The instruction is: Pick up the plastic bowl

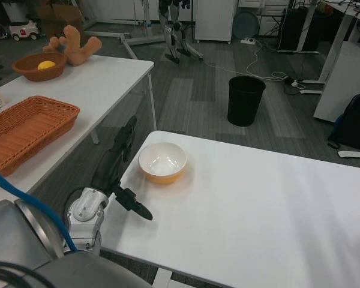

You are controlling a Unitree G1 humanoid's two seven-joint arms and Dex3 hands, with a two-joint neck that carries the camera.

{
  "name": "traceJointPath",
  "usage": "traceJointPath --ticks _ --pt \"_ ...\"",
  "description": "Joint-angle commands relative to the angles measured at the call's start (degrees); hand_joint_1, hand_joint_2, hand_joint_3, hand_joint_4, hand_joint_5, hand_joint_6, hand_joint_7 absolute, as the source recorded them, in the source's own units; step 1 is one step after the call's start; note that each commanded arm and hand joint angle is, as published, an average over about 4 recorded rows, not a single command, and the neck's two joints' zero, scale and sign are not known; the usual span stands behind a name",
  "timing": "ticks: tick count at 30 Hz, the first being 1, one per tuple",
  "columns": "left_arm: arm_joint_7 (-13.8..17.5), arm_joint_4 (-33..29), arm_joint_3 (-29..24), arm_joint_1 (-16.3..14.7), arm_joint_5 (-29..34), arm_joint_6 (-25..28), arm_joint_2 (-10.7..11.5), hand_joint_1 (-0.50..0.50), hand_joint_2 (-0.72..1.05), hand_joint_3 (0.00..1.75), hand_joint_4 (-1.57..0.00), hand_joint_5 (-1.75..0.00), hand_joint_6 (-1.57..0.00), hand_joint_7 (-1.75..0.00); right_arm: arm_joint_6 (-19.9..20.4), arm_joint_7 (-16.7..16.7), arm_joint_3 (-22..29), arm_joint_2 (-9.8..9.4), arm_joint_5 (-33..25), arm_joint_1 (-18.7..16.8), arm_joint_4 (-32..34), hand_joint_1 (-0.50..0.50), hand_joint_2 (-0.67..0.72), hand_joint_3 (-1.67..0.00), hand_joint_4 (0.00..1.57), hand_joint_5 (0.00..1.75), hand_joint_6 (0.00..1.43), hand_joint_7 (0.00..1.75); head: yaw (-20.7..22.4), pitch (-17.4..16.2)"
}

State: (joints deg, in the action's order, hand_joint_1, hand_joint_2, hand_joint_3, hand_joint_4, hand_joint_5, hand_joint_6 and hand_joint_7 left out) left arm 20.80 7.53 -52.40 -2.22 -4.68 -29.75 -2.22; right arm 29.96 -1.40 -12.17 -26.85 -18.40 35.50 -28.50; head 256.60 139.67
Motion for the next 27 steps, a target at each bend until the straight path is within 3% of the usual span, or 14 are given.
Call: traceJointPath --ticks 1,12,16,19,27 --pt "0.78 2.10 -0.05 0.98 0.59 0.77 2.14 -0.49 -0.37 0.04 0.00 0.00 0.00 0.00 0.54 0.26 -0.05 0.00 -0.67 0.01 1.04 -0.46 0.47 0.00 0.00 0.00 0.00 0.00 -0.28 0.28" --pt "1.35 8.49 0.19 3.49 5.09 1.34 5.59 -0.50 -0.37 0.00 0.00 0.00 0.00 0.00 0.63 0.26 0.70 0.90 -0.58 -2.14 3.96 -0.46 0.47 0.00 0.00 0.00 0.00 0.00 -1.59 0.73" --pt "1.28 10.91 0.74 4.57 6.06 1.71 6.95 -0.50 -0.37 0.07 0.00 0.00 0.00 0.00 0.63 0.26 0.87 1.07 -0.58 -2.63 4.71 -0.46 0.47 0.00 0.00 0.00 0.00 0.00 -1.79 0.96" --pt "1.30 11.90 1.24 5.29 6.17 2.41 7.85 -0.50 -0.37 0.00 0.00 0.00 0.00 0.00 0.63 0.26 0.83 1.18 -0.54 -2.76 4.86 -0.46 0.47 0.00 0.00 0.00 0.00 0.00 -1.85 1.24" --pt "1.52 16.03 2.30 6.87 6.61 3.91 10.05 -0.50 -0.37 0.09 0.00 0.00 0.00 0.00 0.63 0.26 0.52 1.36 -0.58 -2.94 5.52 -0.46 0.44 0.00 0.00 0.00 0.00 0.00 -1.69 1.05"
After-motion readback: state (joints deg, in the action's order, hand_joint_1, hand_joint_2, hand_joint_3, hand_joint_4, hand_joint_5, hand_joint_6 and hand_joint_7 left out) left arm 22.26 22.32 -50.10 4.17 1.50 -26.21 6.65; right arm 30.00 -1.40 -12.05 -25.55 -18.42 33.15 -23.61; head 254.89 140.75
